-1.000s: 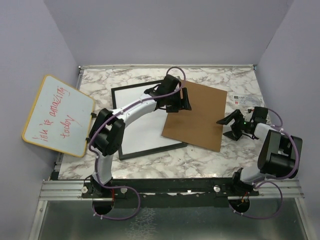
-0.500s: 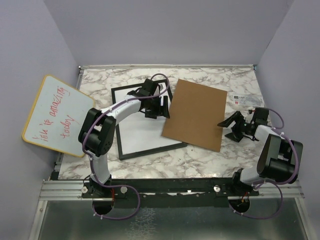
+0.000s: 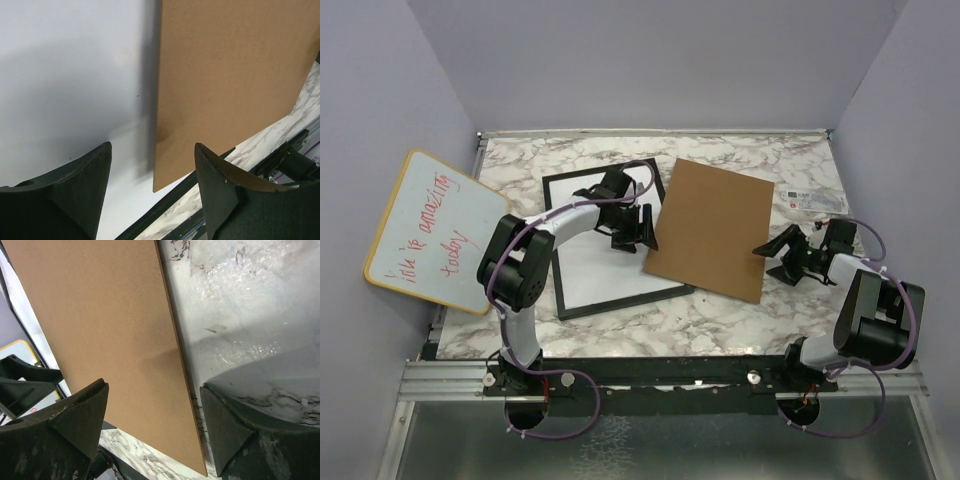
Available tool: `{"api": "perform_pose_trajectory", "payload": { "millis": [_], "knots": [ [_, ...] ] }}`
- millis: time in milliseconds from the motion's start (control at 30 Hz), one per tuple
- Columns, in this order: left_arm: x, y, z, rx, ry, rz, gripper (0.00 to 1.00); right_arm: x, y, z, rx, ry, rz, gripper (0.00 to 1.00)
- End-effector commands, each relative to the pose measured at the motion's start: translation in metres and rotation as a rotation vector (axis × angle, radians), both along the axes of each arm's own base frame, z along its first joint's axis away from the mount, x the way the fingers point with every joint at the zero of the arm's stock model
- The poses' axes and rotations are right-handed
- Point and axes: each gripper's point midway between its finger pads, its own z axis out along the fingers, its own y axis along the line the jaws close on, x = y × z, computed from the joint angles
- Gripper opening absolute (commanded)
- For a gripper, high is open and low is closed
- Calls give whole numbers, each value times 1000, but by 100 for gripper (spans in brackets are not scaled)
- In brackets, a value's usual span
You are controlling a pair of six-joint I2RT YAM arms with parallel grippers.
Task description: Put the photo into the frame
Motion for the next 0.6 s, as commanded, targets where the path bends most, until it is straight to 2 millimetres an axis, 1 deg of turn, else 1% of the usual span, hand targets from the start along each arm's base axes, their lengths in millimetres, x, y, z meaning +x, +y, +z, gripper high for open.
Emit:
{"api": "perform_pose_trajectory", "payload": {
  "millis": [0, 133, 233, 467, 567],
  "knots": [
    [-5, -1, -12, -43, 59, 9, 67, -32, 3, -30, -20, 138, 0, 79],
    [-12, -12, -7, -126, 97, -1, 56, -35, 1, -32, -36, 149, -7, 78],
    [-18, -12, -12, -134, 129, 5, 50, -34, -1, -29, -53, 142, -18, 77],
    [-30, -23, -13, -210, 202, -15, 49, -36, 6, -28, -8, 138, -11, 77],
    [-35, -28, -5, -261, 221, -57, 49, -37, 11, -28, 24, 136, -2, 76]
  ]
}}
